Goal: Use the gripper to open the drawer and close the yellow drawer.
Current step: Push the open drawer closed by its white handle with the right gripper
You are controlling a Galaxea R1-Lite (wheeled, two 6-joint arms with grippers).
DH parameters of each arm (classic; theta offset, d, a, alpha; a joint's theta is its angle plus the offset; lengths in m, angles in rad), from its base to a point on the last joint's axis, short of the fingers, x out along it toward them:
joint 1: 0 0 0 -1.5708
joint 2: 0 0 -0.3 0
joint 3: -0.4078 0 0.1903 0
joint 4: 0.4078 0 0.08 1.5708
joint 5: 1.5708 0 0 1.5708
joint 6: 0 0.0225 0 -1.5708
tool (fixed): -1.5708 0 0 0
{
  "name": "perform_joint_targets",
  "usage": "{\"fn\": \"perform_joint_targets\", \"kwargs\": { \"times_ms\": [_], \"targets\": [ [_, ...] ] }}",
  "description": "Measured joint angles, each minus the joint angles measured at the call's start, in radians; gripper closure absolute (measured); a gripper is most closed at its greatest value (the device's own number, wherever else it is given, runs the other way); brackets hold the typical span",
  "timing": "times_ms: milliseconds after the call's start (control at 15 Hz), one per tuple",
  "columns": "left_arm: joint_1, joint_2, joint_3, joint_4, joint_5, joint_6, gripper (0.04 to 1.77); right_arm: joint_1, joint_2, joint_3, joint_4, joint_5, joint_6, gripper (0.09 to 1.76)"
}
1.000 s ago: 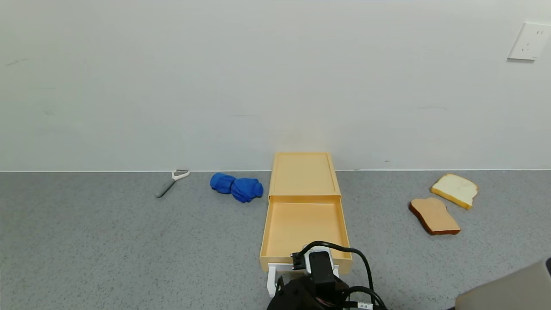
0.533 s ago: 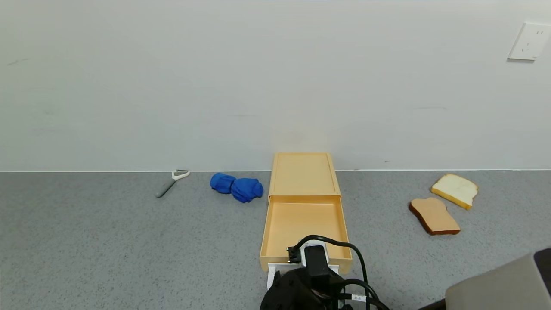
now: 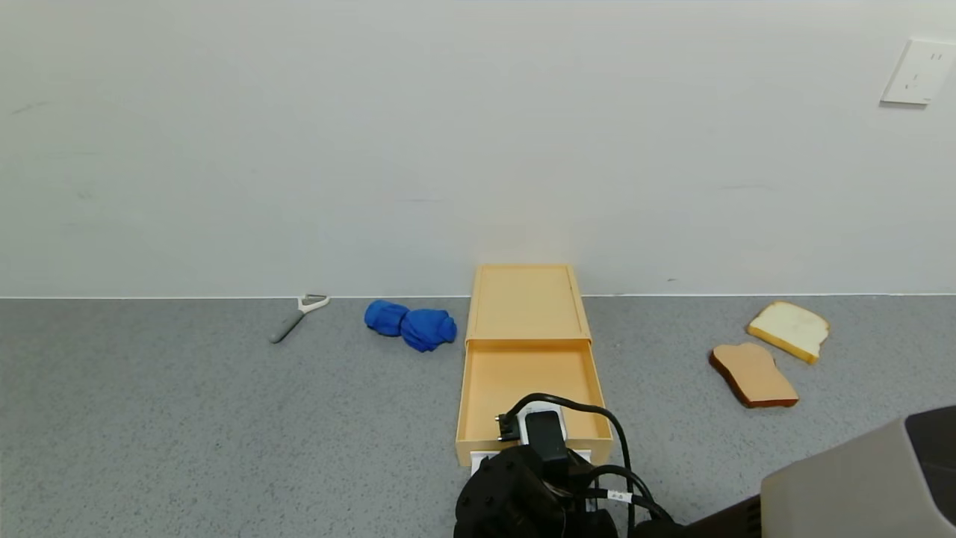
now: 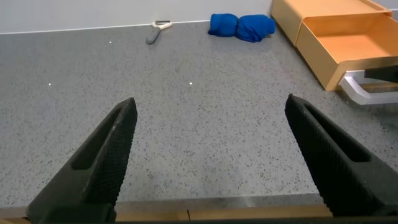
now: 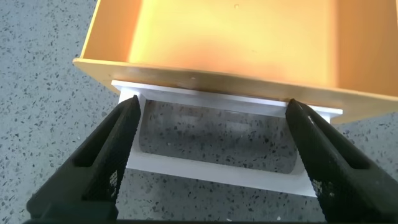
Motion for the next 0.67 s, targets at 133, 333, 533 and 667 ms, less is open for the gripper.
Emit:
{"fn": "perform_joint_targets", "kwargs": {
  "times_ms": [133,333,533,667],
  "targets": [
    [0.0,0.0,0.0,0.0,0.001,0.0,0.09,-0.007,0.001,-0.01,-0.003,0.0,-0.013,0.14],
    [0.0,0.0,0.0,0.0,0.001,0.0,0.09,-0.02,0.008,-0.027,-0.007,0.0,-0.027,0.14],
    [0.0,0.0,0.0,0.0,0.001,0.0,0.09,-0.033,0.023,-0.047,-0.006,-0.001,-0.04,0.14],
    [0.0,0.0,0.0,0.0,0.001,0.0,0.09,-0.04,0.035,-0.07,-0.005,-0.001,-0.041,0.14]
  ]
}}
